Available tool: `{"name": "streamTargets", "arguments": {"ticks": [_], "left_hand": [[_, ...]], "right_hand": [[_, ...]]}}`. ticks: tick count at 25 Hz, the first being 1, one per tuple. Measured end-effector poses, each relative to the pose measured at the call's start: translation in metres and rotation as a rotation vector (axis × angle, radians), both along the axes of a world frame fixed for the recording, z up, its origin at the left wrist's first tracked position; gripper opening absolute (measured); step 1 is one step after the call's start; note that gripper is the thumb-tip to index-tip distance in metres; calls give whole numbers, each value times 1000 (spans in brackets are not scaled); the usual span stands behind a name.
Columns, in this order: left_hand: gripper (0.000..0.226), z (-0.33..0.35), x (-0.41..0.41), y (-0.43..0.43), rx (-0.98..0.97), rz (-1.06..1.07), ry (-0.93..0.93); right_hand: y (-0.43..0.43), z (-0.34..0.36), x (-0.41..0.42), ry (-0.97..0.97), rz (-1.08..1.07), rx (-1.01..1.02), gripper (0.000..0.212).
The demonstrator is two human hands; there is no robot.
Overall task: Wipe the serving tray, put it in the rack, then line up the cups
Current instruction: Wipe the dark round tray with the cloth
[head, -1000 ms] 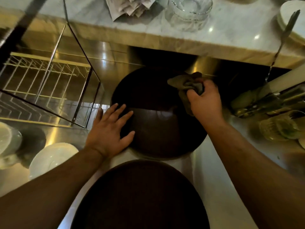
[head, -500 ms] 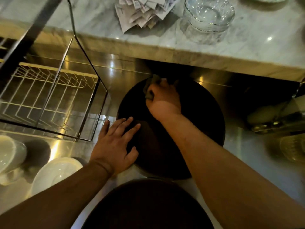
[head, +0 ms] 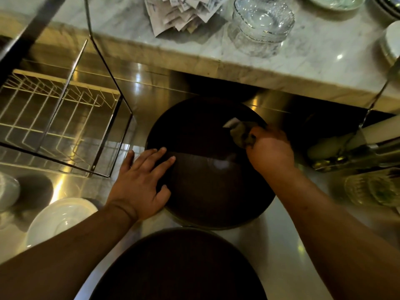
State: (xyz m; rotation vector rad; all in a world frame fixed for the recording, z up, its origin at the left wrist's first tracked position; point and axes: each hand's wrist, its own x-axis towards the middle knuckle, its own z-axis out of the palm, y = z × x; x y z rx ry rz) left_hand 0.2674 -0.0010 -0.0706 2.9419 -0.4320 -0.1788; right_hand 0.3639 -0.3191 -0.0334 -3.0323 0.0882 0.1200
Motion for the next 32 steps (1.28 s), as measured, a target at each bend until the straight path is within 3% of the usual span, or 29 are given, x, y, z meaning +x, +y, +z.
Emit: {"name": "streamTargets", "arguments": {"ticks": [3,6,8,10,13,16,19,22,25,29,32], "left_hand": [[74,1,0,1,-8,-6,-2],[74,2,1,0,7,-10,11],[71,1,1,0,10,-5,10],[69,1,0,-1,15,4,0],[72,2,0,-2,8,9,-5],[74,3,-1,-2,-9,12,-1],[74,2,-1,0,-3,8,2],[74,1,-2,0,-4,2,-2],[73,1,-2,0,12,-5,-13],[68,1,-2,-2,5,-7,-38],[65,0,-1,-3,12,-6,-56]], "right_hand": [[48,11,17,-98,-127,357,32],[131,15,14,-143,136,521,41],[174,5,-7,-56,357,360,38],[174,-6,-22,-15,442,210,29],[106,-7,-18,30,396,170,23],[17,1,-17,120,213,122,24],[-11,10,-21,187,126,93,28],[11,20,-14,86,28,325,30],[70,25,-20,-112,117,524,42],[152,1,-54,-66,384,355,50],[122,-15,-61,-33,484,256,45]]}}
